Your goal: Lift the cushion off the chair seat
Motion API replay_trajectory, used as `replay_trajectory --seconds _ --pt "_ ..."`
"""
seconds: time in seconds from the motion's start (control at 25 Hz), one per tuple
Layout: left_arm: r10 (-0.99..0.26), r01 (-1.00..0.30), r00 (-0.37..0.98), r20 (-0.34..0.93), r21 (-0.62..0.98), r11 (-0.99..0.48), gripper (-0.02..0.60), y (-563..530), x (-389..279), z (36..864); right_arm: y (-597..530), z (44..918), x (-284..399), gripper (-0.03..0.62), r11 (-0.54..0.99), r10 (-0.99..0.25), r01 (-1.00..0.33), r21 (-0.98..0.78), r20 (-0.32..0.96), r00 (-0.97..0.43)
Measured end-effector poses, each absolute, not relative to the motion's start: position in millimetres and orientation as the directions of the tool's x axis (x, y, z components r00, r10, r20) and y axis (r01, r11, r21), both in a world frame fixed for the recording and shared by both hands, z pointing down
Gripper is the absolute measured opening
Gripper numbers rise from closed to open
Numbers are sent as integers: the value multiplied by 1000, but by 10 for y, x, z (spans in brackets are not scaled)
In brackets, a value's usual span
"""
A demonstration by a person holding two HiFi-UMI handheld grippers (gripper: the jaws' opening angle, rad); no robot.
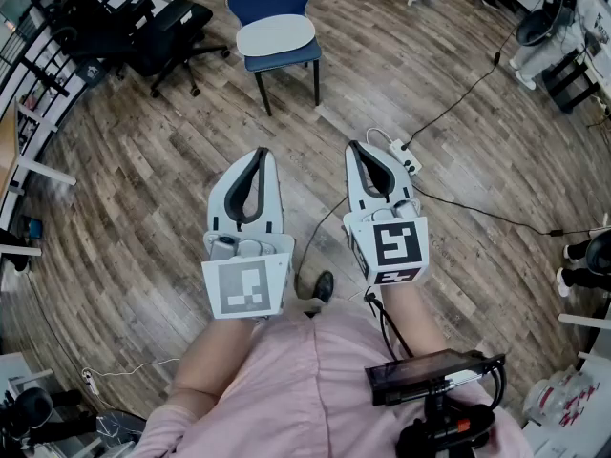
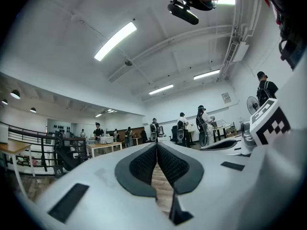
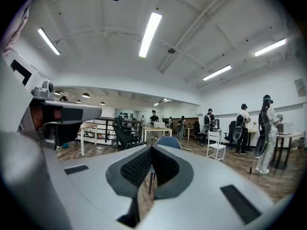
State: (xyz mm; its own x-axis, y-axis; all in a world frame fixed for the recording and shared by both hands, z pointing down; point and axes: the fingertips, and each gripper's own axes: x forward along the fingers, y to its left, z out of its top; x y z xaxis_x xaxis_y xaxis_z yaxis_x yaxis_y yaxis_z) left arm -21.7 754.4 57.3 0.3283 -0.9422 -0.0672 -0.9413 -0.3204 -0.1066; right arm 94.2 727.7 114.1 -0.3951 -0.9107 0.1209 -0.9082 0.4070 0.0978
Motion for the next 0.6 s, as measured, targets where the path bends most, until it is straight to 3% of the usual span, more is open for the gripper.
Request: replay_trajectory --seconds 0.6 --pt "-954 -953 295 -55 -92 -289 14 7429 -280 635 7146 1159 908 1 421 -905 -901 107 122 -408"
